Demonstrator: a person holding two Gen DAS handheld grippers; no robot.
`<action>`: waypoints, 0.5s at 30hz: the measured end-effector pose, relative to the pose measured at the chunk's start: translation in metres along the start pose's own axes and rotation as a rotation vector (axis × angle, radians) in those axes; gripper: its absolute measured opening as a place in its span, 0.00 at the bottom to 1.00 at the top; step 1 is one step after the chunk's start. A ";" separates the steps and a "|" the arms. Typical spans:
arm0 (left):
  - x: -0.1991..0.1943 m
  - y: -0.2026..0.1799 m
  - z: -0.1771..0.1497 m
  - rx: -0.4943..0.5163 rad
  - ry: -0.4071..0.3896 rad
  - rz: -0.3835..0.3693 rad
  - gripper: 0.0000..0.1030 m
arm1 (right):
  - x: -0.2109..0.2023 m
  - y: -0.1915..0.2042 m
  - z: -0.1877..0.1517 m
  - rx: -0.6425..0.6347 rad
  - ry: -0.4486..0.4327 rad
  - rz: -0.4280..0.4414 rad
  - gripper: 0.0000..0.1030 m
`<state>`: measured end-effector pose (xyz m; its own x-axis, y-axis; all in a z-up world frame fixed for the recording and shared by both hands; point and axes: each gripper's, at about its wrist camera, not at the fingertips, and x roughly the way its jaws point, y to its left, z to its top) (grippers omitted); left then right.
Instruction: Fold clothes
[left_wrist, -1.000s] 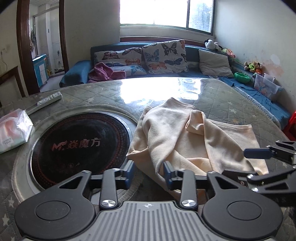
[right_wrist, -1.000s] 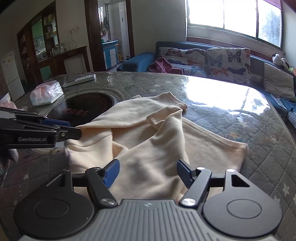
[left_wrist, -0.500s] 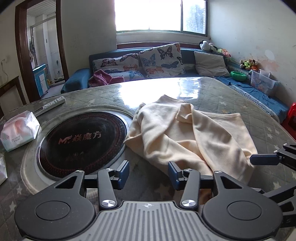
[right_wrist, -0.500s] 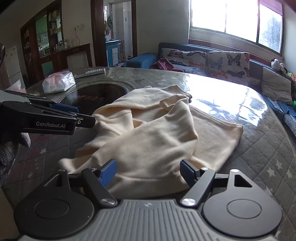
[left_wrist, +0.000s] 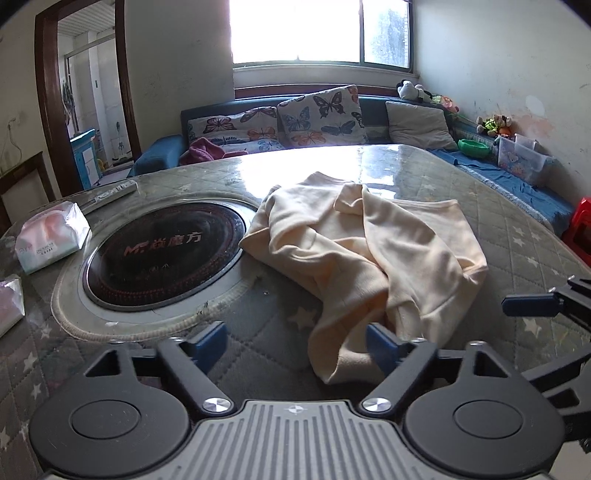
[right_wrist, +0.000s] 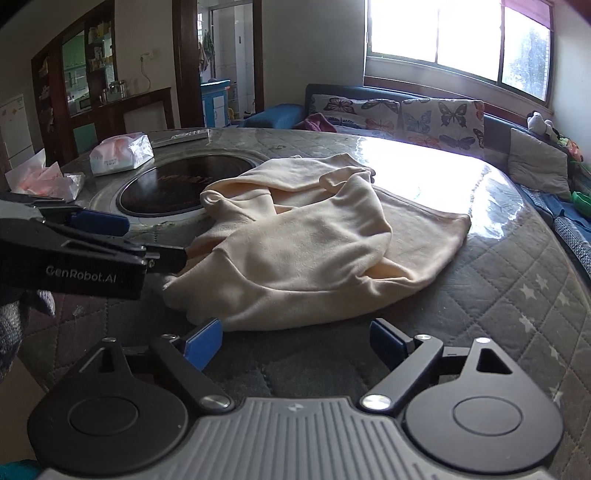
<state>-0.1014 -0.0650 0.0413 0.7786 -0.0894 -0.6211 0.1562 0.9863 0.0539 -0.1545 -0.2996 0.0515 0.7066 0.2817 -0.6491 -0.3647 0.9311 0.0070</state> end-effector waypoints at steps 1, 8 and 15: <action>-0.001 -0.002 -0.001 0.005 0.000 0.003 0.88 | -0.001 0.000 -0.001 0.006 -0.002 -0.004 0.89; -0.003 -0.006 -0.007 0.031 -0.002 0.020 0.97 | -0.008 -0.003 -0.004 0.005 -0.035 -0.043 1.00; -0.001 -0.003 -0.005 0.039 0.004 0.030 1.00 | -0.005 -0.011 0.001 0.034 -0.042 -0.034 1.00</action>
<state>-0.1052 -0.0678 0.0378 0.7810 -0.0591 -0.6218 0.1565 0.9823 0.1031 -0.1535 -0.3106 0.0558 0.7430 0.2587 -0.6173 -0.3200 0.9473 0.0118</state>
